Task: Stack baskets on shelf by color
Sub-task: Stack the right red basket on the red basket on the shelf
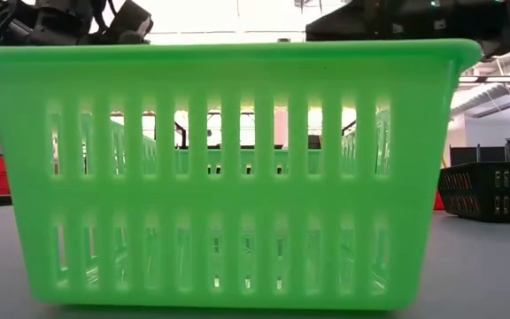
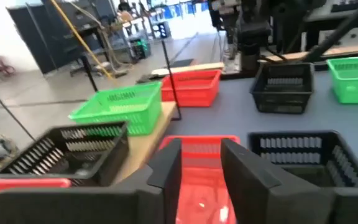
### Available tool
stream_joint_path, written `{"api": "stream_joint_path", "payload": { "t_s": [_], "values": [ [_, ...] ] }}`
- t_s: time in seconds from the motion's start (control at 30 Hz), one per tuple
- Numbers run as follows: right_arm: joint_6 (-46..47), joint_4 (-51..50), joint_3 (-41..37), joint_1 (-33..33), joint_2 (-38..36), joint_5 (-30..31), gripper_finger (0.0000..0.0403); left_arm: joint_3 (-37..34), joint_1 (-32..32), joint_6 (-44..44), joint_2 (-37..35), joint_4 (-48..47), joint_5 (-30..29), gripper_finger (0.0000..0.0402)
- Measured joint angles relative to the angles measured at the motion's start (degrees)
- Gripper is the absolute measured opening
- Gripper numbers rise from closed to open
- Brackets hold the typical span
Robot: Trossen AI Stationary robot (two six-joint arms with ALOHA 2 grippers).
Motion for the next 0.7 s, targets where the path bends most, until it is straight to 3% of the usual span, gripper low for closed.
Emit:
{"api": "stream_joint_path", "payload": {
  "t_s": [0.23, 0.47, 0.7],
  "values": [
    [-3.0, 7.3, 1.2, -0.5, 4.0, 0.0, 0.007, 0.0, -0.5, -0.6, 0.0, -0.1, 0.0, 0.0159],
    [1.5, 9.1, 1.2, -0.4, 10.4, -4.7, 0.007, 0.0, 1.0, 2.1, 0.0, 1.6, -0.1, 0.0153],
    [-0.2, 9.9, 1.2, 0.1, 14.4, -4.1, 0.0071, 0.0, 1.9, 2.7, 0.0, 5.1, 0.0, 0.0153]
  ]
}}
